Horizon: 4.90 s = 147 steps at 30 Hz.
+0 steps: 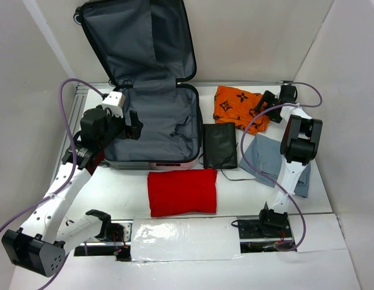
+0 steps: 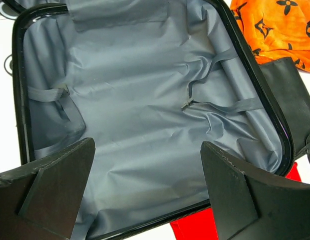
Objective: Pack the luggage
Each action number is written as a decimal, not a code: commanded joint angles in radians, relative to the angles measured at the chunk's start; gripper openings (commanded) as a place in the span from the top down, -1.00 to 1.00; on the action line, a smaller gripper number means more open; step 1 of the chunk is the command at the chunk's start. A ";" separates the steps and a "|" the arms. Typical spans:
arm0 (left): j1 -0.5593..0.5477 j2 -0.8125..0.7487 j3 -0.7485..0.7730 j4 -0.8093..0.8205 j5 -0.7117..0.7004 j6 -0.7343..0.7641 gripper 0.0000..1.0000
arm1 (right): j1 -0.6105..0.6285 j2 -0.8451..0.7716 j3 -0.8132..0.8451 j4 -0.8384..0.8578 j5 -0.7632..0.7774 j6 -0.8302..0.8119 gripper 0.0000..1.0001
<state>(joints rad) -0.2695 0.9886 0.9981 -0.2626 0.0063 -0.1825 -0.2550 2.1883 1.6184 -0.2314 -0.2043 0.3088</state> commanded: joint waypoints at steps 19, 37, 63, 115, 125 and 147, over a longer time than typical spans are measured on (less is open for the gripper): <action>0.004 0.028 0.025 0.060 0.055 0.003 -0.99 | 0.008 0.179 0.100 0.122 -0.234 -0.027 0.93; 0.004 0.122 0.086 0.068 0.190 -0.068 -0.99 | 0.039 -0.053 0.328 0.021 -0.406 0.078 1.00; 0.088 0.222 0.109 0.377 0.153 -0.393 -0.99 | 0.586 -0.293 0.655 0.001 -0.366 0.140 1.00; 0.173 -0.041 0.108 -0.007 -0.232 -0.364 -0.99 | 0.858 0.028 0.282 0.242 0.270 0.529 1.00; 0.173 0.015 0.099 0.002 -0.198 -0.364 -0.99 | 0.787 0.065 0.317 0.075 0.158 0.400 1.00; 0.173 0.113 0.157 0.014 0.073 -0.241 -0.99 | 0.727 -0.098 0.691 -0.313 0.094 0.010 -1.00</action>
<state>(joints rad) -0.0906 1.0977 1.1072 -0.2573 -0.0391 -0.4679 0.4873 2.2364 2.3363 -0.4953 -0.1196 0.3954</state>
